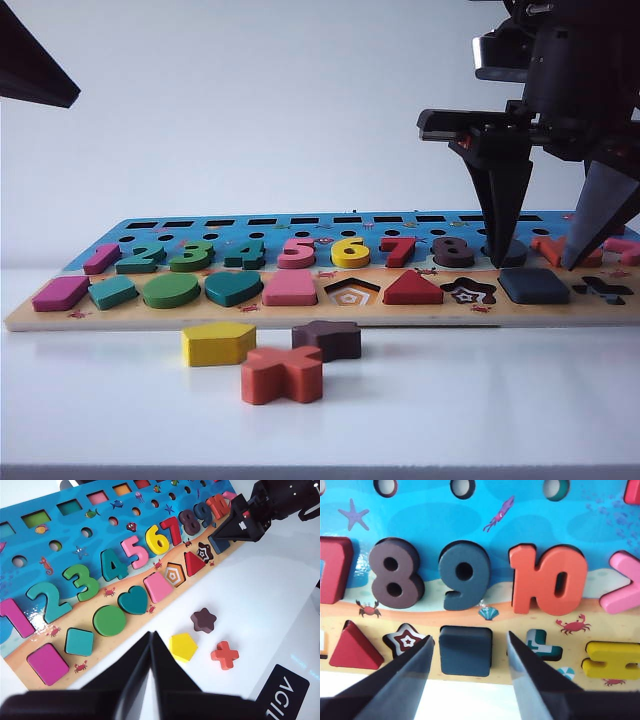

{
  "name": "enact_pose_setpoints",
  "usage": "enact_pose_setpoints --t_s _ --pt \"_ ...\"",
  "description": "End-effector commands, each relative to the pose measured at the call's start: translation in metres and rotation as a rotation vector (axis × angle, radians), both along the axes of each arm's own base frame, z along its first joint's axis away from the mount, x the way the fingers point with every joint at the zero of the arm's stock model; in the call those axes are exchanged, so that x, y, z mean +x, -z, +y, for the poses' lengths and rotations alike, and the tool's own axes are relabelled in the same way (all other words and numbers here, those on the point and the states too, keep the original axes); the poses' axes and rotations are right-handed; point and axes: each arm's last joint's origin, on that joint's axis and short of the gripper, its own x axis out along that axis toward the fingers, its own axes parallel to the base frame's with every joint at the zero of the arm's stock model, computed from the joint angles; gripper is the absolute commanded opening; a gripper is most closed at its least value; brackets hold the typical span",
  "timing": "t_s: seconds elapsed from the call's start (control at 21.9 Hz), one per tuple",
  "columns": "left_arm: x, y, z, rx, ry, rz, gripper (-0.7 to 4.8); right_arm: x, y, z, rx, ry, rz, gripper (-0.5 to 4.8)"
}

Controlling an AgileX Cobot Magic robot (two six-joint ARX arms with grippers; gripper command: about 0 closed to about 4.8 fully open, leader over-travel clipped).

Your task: Insert the cube into the slot.

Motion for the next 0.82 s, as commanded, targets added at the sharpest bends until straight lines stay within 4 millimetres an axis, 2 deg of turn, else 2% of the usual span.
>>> enact_pose_setpoints --t_s 0.05,0.14,0.27,0.41,0.59,0.64,0.73,0.78,0.82 --pt "0.001 -0.002 0.000 -0.005 0.002 -0.020 0.09 0.000 -0.010 0.001 0.041 -0.006 -0.058 2.75" --pt "0.001 -0.002 0.000 -0.005 0.002 -0.020 0.10 -0.003 -0.019 -0.001 0.075 -0.009 -0.095 2.75" --pt "0.001 -0.002 0.000 -0.005 0.002 -0.020 0.09 -0.009 -0.045 -0.004 0.128 -0.041 -0.181 2.69" --pt "0.001 -0.002 0.000 -0.005 0.002 -0.020 0.09 -0.021 -0.074 -0.010 0.183 -0.092 -0.278 2.29" --pt "0.001 -0.002 0.000 -0.005 0.002 -0.020 0.10 -0.038 -0.098 -0.022 0.244 -0.161 -0.385 1.30" --pt "0.001 -0.002 0.000 -0.005 0.002 -0.020 0.09 -0.045 -0.105 -0.028 0.243 -0.189 -0.424 0.80" --pt "0.001 -0.002 0.000 -0.005 0.002 -0.020 0.09 -0.055 -0.114 -0.035 0.226 -0.244 -0.486 0.14" --pt "0.001 -0.002 0.000 -0.005 0.002 -0.020 0.09 -0.058 -0.116 -0.038 0.213 -0.269 -0.509 -0.06" --pt "0.001 -0.002 0.000 -0.005 0.002 -0.020 0.09 -0.062 -0.120 -0.041 0.195 -0.304 -0.540 -0.06"
